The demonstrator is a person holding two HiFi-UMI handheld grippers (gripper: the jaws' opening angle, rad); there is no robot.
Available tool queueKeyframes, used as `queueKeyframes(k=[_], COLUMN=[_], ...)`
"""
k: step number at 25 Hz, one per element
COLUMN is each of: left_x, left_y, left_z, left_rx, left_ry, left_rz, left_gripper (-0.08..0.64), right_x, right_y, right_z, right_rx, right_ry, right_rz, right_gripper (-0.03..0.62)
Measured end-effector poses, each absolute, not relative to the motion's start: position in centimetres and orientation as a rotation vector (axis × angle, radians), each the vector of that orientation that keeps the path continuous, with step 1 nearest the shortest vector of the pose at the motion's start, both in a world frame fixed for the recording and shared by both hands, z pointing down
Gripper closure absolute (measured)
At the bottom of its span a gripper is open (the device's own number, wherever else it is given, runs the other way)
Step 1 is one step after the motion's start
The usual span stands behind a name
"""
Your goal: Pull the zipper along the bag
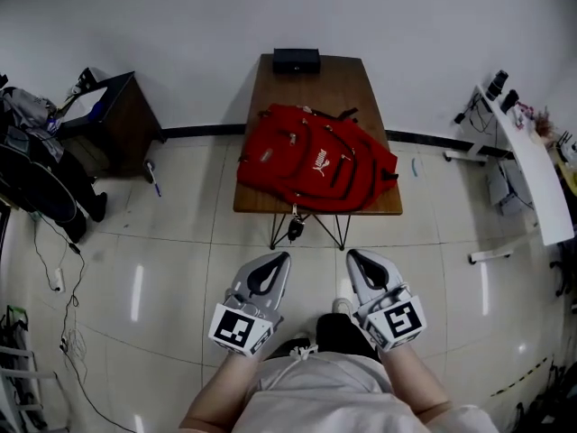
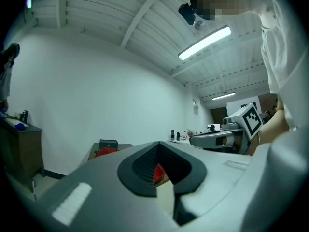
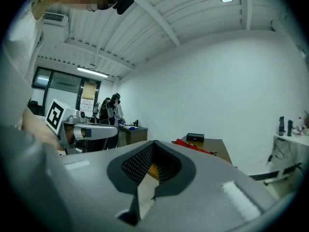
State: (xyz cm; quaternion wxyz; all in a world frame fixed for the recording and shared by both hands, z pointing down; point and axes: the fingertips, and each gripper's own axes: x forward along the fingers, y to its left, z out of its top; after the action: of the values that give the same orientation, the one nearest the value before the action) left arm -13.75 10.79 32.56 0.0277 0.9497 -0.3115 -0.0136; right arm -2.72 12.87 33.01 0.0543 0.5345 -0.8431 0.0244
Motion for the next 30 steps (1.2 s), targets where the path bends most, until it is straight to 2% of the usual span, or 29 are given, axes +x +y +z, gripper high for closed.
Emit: queueKeyframes(k=[30], left_x=[-12.5], left_y=[14.8], left_z=[31.0], left_rx=[3.044], left_ry=[-0.84], left_rz=[-0.087], left_gripper=[0.554], right_x=[-4.3], right_y=[15.5], right_z=[32.4], right_rx=[1.528], right_ry=[-2.584], right_rz=[0.027], right_gripper=[0.586])
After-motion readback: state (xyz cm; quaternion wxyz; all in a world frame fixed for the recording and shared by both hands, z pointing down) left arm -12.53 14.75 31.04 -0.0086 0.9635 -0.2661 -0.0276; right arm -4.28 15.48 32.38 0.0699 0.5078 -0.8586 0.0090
